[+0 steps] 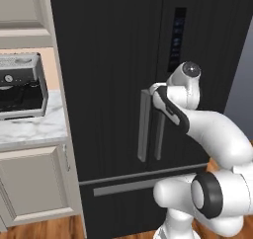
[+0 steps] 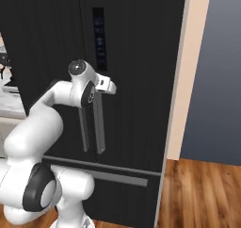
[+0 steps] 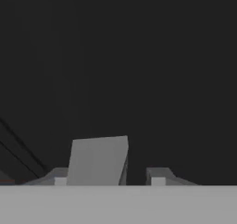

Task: Gather the lemon wedge and carrot from the fridge and place them on a tray on the dining counter. Then gather the steak and fish from the fridge and place them on the other tray.

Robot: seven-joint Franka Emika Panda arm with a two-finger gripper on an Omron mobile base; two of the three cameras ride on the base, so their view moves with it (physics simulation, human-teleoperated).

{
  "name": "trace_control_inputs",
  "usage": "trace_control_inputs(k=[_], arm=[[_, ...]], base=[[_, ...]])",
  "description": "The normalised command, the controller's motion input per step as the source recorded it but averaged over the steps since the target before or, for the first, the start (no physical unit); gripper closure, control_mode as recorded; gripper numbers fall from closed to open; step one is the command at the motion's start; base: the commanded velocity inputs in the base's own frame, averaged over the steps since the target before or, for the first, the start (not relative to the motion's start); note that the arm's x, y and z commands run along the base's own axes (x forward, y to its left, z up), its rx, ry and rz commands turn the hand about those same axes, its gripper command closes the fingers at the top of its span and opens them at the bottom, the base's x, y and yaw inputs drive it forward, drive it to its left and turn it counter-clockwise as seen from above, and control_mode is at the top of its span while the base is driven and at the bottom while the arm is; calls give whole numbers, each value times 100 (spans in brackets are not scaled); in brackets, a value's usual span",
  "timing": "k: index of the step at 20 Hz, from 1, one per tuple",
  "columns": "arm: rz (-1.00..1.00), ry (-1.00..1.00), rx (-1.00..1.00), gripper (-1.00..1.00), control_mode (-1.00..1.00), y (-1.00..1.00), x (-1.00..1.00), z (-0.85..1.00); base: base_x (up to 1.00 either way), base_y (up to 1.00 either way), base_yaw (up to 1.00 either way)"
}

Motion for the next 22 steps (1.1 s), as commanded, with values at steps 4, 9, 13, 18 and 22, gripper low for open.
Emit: trace_control_inputs(k=[4, 9, 13, 18, 22], arm=[[-6, 0, 0, 100, -100, -88, -85, 8], [-2, 0, -1, 100, -100, -95, -100, 14], [0, -1, -5, -100, -100, -90, -100, 10], [0, -2, -16, -100, -100, -35, -100, 9], [12, -1, -73, -100, -100, 97, -100, 1]], base=[[0, 0, 0], [0, 0, 0], [0, 0, 0], [0, 0, 0], [0, 0, 0]])
